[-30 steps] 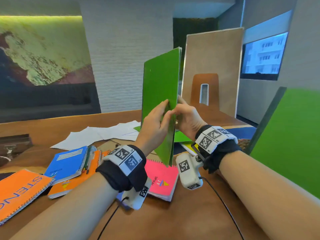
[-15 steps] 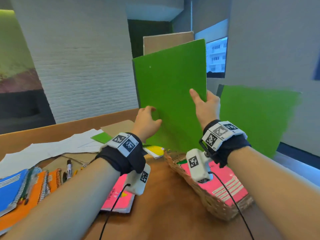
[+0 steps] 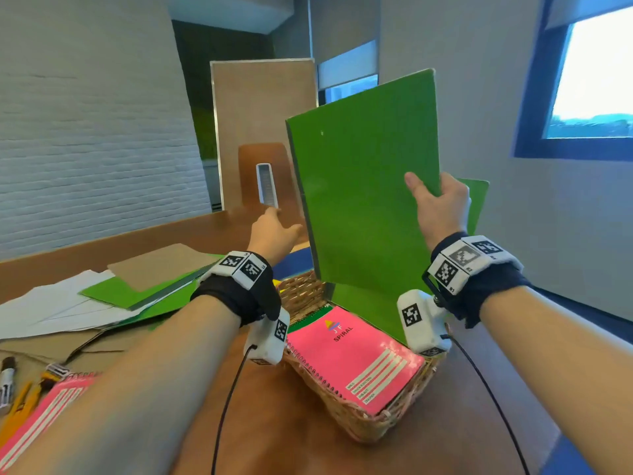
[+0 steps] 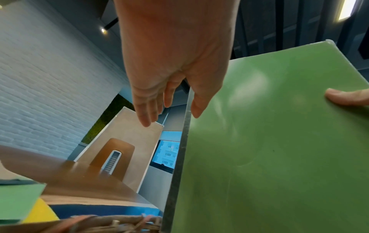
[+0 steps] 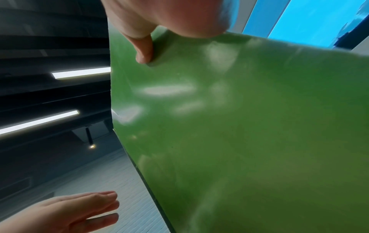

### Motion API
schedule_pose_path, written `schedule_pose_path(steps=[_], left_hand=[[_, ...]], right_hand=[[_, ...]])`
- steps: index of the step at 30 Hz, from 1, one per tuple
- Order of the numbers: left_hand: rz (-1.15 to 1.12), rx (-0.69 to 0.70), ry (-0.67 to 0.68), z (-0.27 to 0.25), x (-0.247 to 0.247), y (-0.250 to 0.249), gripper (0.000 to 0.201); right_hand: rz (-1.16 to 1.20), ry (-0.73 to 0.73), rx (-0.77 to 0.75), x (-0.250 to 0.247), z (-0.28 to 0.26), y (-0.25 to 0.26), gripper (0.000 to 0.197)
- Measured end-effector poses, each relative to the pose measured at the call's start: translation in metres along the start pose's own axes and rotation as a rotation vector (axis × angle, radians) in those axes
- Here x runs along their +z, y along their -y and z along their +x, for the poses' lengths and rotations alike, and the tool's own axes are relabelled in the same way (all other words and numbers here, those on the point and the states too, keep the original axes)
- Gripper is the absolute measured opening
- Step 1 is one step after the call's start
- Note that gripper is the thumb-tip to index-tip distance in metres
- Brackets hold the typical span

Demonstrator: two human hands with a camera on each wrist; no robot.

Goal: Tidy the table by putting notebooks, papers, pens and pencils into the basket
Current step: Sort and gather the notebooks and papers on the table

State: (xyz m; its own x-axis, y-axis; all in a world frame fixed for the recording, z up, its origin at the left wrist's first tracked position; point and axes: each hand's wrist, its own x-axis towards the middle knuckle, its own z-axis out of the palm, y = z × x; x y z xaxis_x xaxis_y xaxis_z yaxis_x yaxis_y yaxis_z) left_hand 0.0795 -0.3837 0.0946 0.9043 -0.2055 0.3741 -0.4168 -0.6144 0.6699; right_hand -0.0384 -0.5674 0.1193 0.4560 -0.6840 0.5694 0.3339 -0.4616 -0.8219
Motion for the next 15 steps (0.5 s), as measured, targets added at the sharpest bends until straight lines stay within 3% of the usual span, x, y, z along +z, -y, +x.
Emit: schedule_pose_path(steps=[9,15], left_hand=[[-0.161,0.03,0.107,0.016,0.048,-0.029,0.058],[-0.155,-0.037,0.184,0.03,0.074,-0.027,0.064]], right_hand=[[0.044,-0.073,0.056,-0.029,0.007,-0.033,0.01],[0.032,-0.041,0.103,-0.027,0.004,-0.051,0.02]])
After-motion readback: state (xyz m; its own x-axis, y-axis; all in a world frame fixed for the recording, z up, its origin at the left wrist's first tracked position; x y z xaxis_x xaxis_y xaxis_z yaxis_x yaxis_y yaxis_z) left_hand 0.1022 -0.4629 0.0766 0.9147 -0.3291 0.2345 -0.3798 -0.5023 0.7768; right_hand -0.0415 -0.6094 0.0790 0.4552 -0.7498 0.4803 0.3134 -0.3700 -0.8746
